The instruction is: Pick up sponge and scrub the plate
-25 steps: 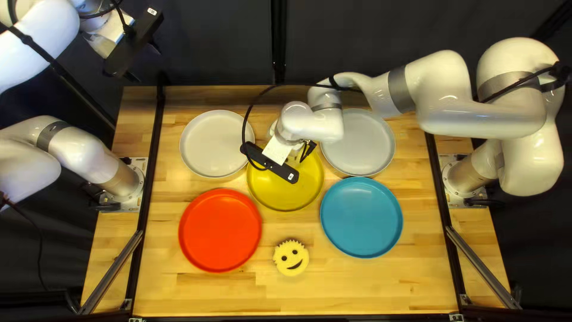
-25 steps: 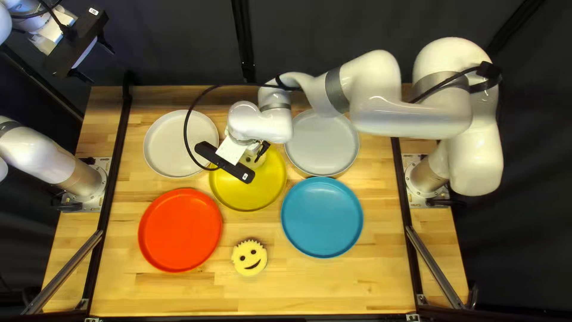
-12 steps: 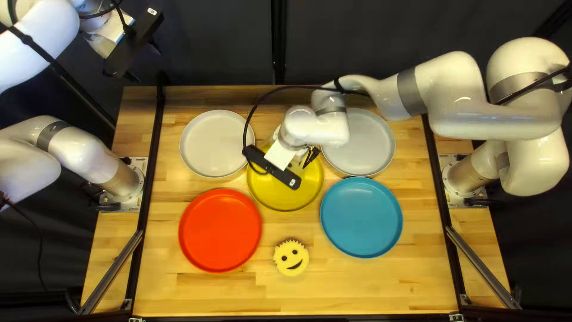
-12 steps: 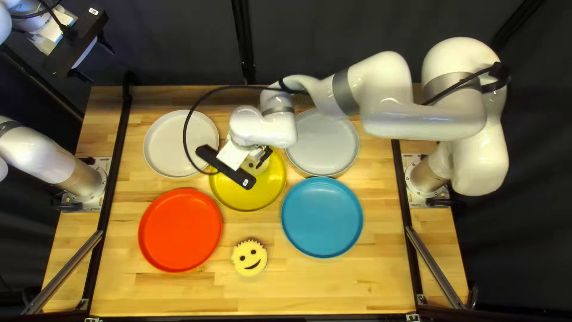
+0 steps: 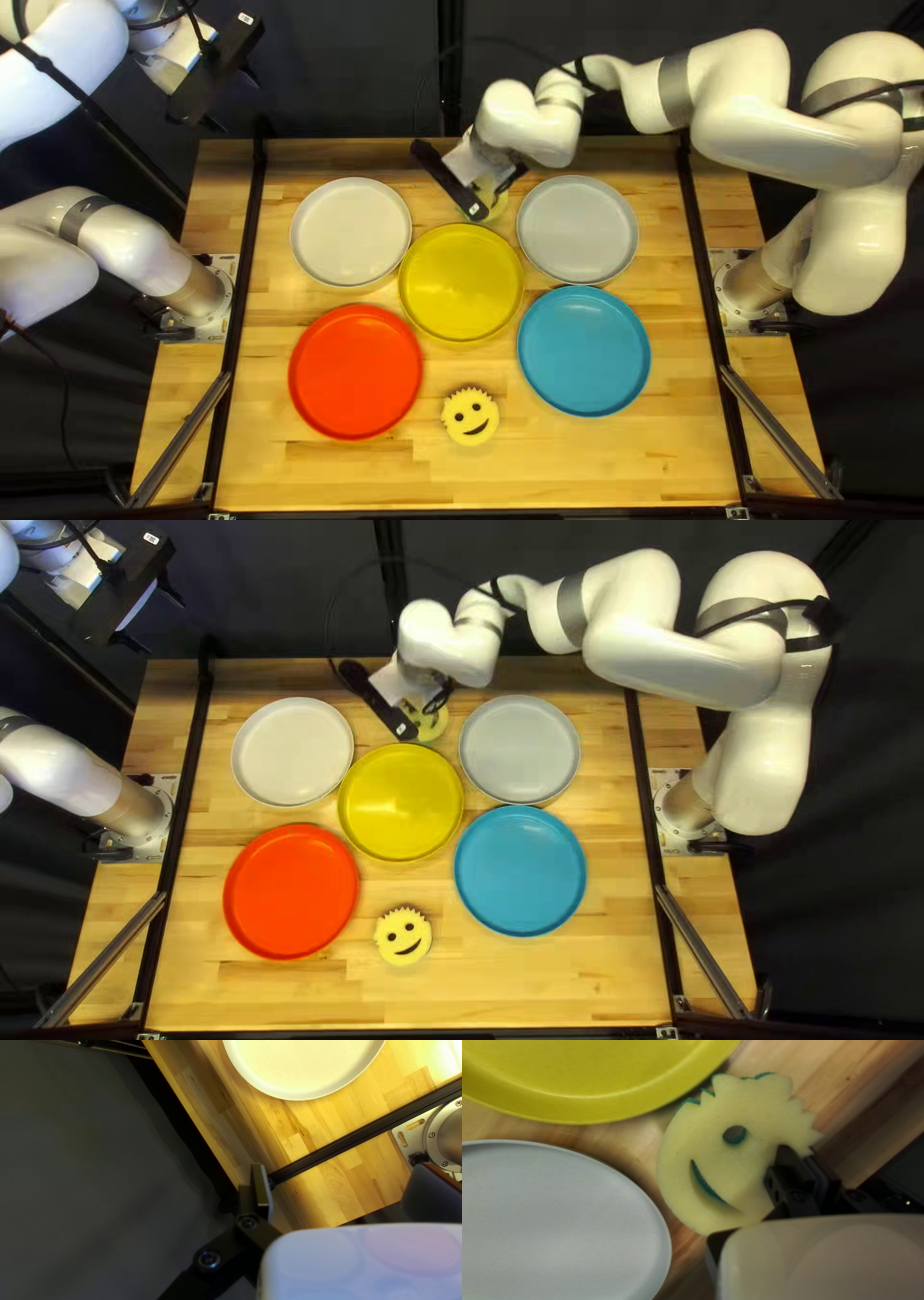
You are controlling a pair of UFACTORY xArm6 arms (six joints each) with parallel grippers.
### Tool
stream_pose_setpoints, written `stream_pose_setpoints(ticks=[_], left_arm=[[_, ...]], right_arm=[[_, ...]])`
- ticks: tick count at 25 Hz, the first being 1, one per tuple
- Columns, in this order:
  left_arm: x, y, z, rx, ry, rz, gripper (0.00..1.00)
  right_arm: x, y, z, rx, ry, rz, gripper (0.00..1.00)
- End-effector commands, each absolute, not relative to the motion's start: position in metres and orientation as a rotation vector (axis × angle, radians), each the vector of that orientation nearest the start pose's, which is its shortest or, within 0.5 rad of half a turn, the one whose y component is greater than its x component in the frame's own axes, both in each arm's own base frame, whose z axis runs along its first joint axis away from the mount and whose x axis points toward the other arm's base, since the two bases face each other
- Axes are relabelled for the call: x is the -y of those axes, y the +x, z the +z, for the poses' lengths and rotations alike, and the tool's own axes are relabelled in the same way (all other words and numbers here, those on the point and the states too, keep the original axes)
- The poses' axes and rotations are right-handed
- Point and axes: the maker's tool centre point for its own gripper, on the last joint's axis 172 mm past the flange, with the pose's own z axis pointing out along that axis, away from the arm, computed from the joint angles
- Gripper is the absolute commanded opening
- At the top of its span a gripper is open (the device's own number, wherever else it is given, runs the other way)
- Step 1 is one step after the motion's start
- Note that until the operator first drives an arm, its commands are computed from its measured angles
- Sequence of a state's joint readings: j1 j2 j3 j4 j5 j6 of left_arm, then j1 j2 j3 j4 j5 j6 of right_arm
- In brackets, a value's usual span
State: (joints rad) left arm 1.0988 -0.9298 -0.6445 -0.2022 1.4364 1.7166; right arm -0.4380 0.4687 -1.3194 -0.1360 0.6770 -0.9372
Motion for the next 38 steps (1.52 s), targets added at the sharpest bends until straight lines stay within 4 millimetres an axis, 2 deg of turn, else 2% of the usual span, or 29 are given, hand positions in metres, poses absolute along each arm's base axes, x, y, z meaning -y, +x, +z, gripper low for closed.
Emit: stream_pose_setpoints(ticks=[1,3,4,5,6,10,12,13,14,15,17,18,19,21,25,29,31,38], left_arm=[[-0.207,0.163,0.308,-0.899,-2.883,-0.336,1.00],[-0.207,0.163,0.308,-0.899,-2.883,-0.336,1.00],[-0.207,0.163,0.308,-0.899,-2.883,-0.336,1.00],[-0.207,0.163,0.308,-0.899,-2.883,-0.336,1.00],[-0.207,0.163,0.308,-0.899,-2.883,-0.336,1.00],[-0.207,0.163,0.308,-0.899,-2.883,-0.336,1.00],[-0.207,0.163,0.308,-0.899,-2.883,-0.336,1.00],[-0.207,0.163,0.308,-0.899,-2.883,-0.336,1.00],[-0.207,0.163,0.308,-0.899,-2.883,-0.336,1.00],[-0.207,0.163,0.308,-0.899,-2.883,-0.336,1.00],[-0.207,0.163,0.308,-0.899,-2.883,-0.336,1.00],[-0.207,0.163,0.308,-0.899,-2.883,-0.336,1.00],[-0.207,0.163,0.308,-0.899,-2.883,-0.336,1.00],[-0.207,0.163,0.308,-0.899,-2.883,-0.336,1.00],[-0.207,0.163,0.308,-0.899,-2.883,-0.336,1.00],[-0.207,0.163,0.308,-0.899,-2.883,-0.336,1.00],[-0.207,0.163,0.308,-0.899,-2.883,-0.336,1.00],[-0.207,0.163,0.308,-0.899,-2.883,-0.336,1.00]], right_arm=[[0.297,0.519,0.080,0.845,-3.203,-0.080,1.00],[0.305,0.494,0.087,0.770,-3.207,-0.067,1.00],[0.307,0.468,0.097,0.707,-3.207,-0.059,1.00],[0.306,0.455,0.102,0.669,-3.205,-0.054,1.00],[0.304,0.434,0.112,0.602,-3.200,-0.045,1.00],[0.289,0.382,0.139,0.453,-3.195,-0.027,1.00],[0.275,0.351,0.160,0.365,-3.195,-0.002,1.00],[0.272,0.345,0.164,0.340,-3.193,0.007,1.00],[0.264,0.326,0.178,0.294,-3.196,0.020,1.00],[0.262,0.322,0.181,0.275,-3.197,0.026,1.00],[0.253,0.290,0.204,0.198,-3.198,0.053,1.00],[0.251,0.281,0.210,0.178,-3.200,0.061,1.00],[0.245,0.260,0.224,0.137,-3.205,0.077,1.00],[0.239,0.237,0.241,0.086,-3.212,0.106,1.00],[0.233,0.197,0.274,-0.002,-3.225,0.161,1.00],[0.225,0.150,0.321,-0.103,-3.250,0.203,1.00],[0.223,0.125,0.332,-0.137,-3.255,0.191,1.00],[0.223,0.125,0.332,-0.137,-3.255,0.191,1.00]])
